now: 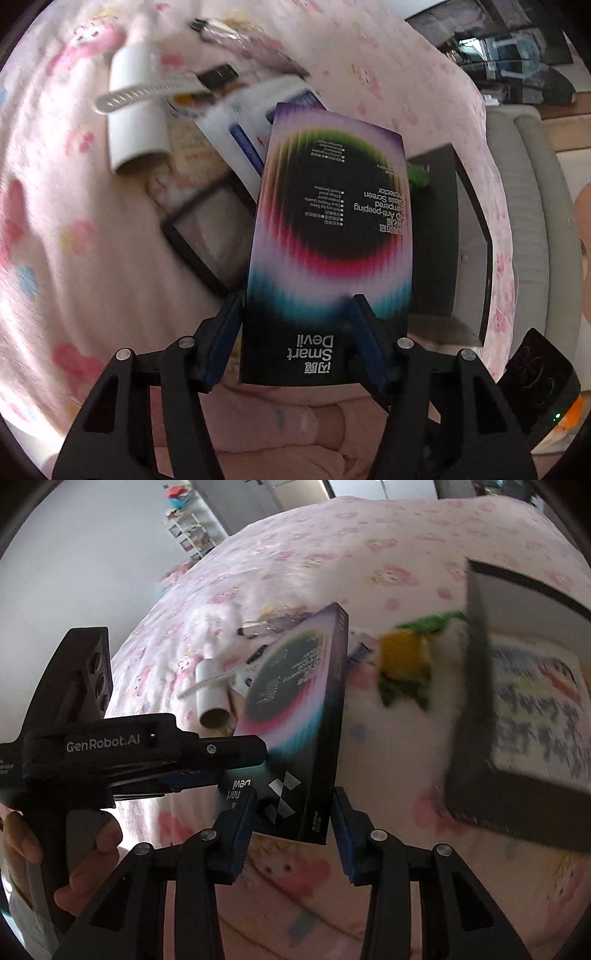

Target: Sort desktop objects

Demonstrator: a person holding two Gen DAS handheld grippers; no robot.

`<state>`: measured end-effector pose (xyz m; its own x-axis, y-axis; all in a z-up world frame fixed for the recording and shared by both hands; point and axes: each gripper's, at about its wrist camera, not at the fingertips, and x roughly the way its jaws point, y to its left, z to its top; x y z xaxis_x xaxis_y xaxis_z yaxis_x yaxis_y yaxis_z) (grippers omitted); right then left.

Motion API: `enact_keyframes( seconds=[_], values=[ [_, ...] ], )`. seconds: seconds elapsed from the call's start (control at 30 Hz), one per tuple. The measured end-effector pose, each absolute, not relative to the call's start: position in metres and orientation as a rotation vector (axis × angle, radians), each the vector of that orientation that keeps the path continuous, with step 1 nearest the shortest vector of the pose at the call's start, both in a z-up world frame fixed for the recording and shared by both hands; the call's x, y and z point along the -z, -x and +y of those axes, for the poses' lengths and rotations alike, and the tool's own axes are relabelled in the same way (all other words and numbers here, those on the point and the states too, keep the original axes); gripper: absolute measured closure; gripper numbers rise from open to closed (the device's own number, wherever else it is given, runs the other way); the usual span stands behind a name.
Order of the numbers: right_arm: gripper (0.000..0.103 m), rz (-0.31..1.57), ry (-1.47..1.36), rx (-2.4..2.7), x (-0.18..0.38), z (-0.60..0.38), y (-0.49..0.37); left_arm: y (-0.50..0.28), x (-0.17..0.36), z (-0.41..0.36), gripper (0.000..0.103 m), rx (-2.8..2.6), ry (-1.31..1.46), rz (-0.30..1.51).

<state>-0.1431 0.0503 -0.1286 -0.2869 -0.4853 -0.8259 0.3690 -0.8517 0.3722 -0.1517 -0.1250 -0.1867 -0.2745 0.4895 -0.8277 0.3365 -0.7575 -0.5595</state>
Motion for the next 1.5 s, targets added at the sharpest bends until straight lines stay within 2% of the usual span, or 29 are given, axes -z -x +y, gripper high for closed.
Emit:
enact_keyframes(
  seconds=[0.07,0.17,0.27,0.53,0.7,0.9,1.23,1.4,1.5],
  values=[
    [0.067,-0.139,-1.441,2.180,0.128,0.057,0.136,0.153,0.187,-0.117,0.043,-2.181,1.834,-1.025],
    [0.076,-0.120,-1.430,2.215,0.126,0.065,0.129,0.156,0.188,-0.108,0.043,-2.165,1.847,-1.001],
    [0.078,-0.096,-1.415,2.250,0.125,0.070,0.125,0.158,0.190,-0.104,0.043,-2.158,1.857,-0.991],
    [0.078,-0.109,-1.436,2.249,0.129,0.074,0.124,0.164,0.189,-0.104,0.043,-2.176,1.890,-0.997],
    [0.078,-0.030,-1.398,2.294,0.123,0.074,0.114,0.165,0.189,-0.105,0.043,-2.168,1.879,-1.006],
    [0.079,-0.028,-1.476,2.289,0.138,0.089,0.113,0.160,0.195,-0.113,0.043,-2.162,1.875,-1.016],
    [0.075,-0.031,-1.595,2.324,0.154,0.122,0.113,0.146,0.201,-0.118,0.043,-2.136,1.869,-1.140],
    [0.075,-0.130,-1.669,2.251,0.160,0.136,0.110,0.148,0.204,-0.116,0.043,-2.131,1.890,-1.131],
    [0.075,-0.208,-1.730,2.156,0.176,0.133,0.107,0.148,0.213,-0.108,0.043,-2.042,1.869,-1.213]
  ],
)
